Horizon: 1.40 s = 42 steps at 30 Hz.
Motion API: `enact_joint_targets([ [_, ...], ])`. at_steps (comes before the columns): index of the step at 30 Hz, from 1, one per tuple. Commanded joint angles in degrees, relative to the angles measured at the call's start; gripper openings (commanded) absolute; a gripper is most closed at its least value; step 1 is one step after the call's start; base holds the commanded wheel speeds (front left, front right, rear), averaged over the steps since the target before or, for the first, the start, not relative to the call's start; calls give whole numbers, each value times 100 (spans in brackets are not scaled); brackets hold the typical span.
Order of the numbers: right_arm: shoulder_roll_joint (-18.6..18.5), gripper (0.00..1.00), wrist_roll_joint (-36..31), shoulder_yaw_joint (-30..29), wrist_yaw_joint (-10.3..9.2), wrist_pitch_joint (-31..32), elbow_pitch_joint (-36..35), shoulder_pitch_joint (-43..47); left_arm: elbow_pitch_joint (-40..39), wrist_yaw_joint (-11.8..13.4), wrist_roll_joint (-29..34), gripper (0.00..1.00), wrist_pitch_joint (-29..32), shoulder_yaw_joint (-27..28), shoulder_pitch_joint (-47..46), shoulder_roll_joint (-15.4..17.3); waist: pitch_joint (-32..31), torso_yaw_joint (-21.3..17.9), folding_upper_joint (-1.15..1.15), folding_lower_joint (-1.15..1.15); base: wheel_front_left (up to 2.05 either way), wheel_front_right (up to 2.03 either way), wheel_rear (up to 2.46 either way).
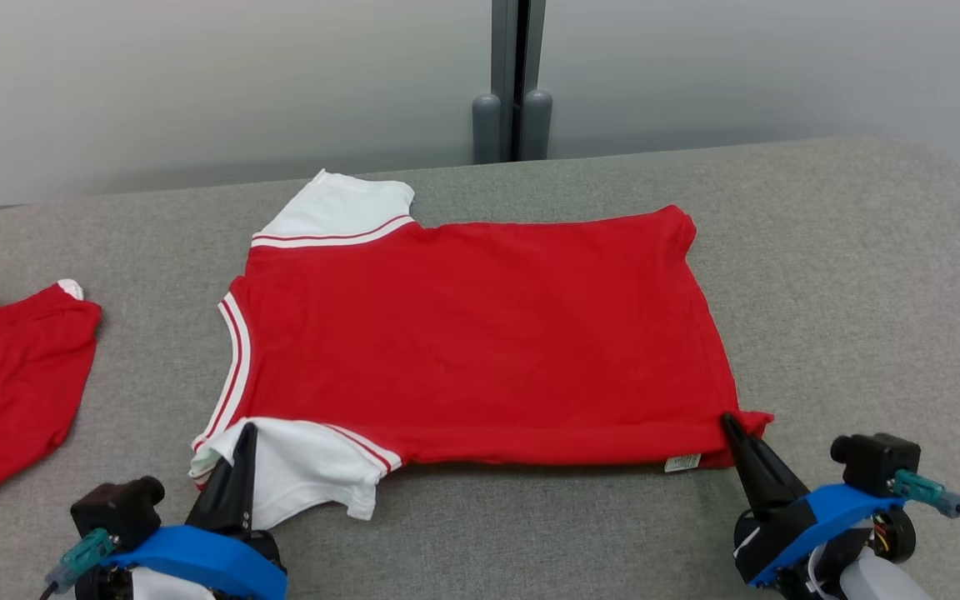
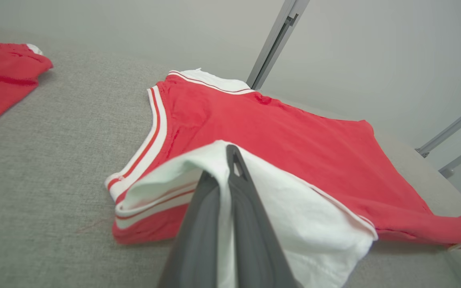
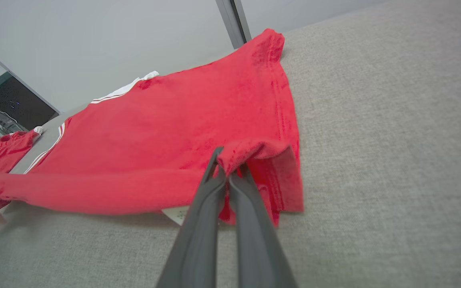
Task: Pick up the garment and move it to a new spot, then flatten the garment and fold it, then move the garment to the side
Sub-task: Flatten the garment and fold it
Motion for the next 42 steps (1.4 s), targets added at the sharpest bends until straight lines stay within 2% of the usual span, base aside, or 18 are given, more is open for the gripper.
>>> enact_joint_targets([
  [1, -3, 0, 4, 22, 1, 35, 55, -144, 53, -25, 40, 0, 21, -18, -172, 50, 50, 3, 0, 0, 0, 0, 0],
  [14, 222, 0, -65, 451, 1, 31, 1063, -1551, 1191, -65, -12, 0, 119, -336, -1659, 270, 598, -108, 0, 0, 0, 0, 0],
  [15, 230, 17, -56, 475, 1, 6, 1137, -1621, 1266, -60, -28, 0, 93, -372, -1749, 267, 623, -110, 0, 0, 0, 0, 0],
  [16, 241, 58, -44, 505, 1, -24, 1201, -1677, 1346, -49, -71, 0, 79, -398, -1821, 250, 634, -111, 0, 0, 0, 0, 0],
  [17, 241, 100, -28, 518, 1, -51, 1274, -1720, 1418, -49, -98, 37, 65, -428, -1889, 245, 653, -107, 0, 0, 0, 0, 0],
  [18, 248, 100, -14, 535, 1, -81, 1320, -1760, 1495, -48, -123, 100, 11, -443, -1949, 252, 665, -111, 0, 0, 0, 0, 0],
  [25, 129, 100, -65, 622, 1, -235, 1515, -1778, 1847, -50, -220, 100, -384, -529, -2121, 230, 606, -96, 0, 0, 0, 0, 0],
  [34, -205, 100, -604, 403, 1, -261, 1220, -1214, 1923, -51, -237, 100, -517, -304, -1493, 346, 321, -52, 0, 0, 0, 0, 0],
  [42, -49, 100, -767, 376, 1, -261, 1374, -980, 2088, -14, 58, 100, -518, -265, -1023, 308, 277, -41, 0, 0, 0, 0, 0],
])
